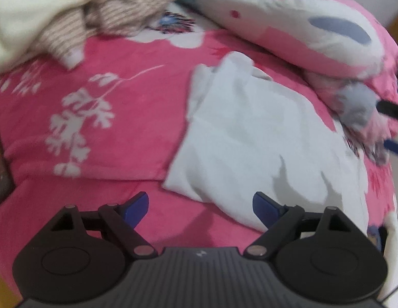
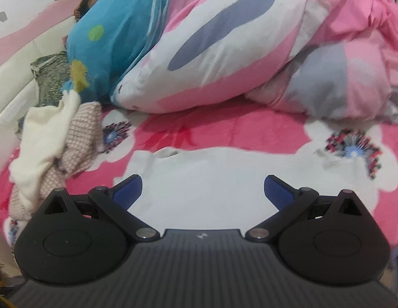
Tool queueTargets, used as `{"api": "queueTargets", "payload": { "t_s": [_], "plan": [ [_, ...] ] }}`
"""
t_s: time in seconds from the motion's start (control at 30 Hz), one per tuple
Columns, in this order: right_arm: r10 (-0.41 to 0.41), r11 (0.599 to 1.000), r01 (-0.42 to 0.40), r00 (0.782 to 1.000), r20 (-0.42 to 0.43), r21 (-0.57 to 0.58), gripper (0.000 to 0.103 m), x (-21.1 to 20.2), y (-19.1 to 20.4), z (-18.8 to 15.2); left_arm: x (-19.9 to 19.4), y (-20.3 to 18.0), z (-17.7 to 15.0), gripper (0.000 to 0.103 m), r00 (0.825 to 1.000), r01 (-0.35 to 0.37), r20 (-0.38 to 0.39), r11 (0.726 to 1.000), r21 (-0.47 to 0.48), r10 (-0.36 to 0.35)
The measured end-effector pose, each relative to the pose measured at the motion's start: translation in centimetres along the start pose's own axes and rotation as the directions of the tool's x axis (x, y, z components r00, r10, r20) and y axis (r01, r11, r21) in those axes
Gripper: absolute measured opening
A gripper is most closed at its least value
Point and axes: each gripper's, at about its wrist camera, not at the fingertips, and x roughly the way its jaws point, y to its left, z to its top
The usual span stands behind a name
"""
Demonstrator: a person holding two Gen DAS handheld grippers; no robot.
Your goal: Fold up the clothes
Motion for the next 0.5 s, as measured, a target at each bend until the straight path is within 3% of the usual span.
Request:
{"api": "queueTargets", "payload": {
  "t_s": [0.23,0.4,0.5],
  "plan": [
    [0.083,0.996,-0.086,0.992,-0.091,-0.029,0.102,2.7,3.2,0.3,0.8,1.8,0.2,0.068,0.994,0.088,-0.052,0.987,-0.132,-0.095],
    [0.092,0.993,-0.100,0.990,-0.110,-0.069,0.102,3.0,4.9,0.2,1.9,2.6,0.0,0.066,0.978,0.168,-0.078,0.951,-0.261,-0.195],
    [0.086,0.995,-0.092,0.988,-0.127,-0.042,0.102,3.2,4.7,0.1,3.6,2.7,0.0,0.066,0.975,0.166,-0.090,0.936,-0.311,-0.203]
  ]
}}
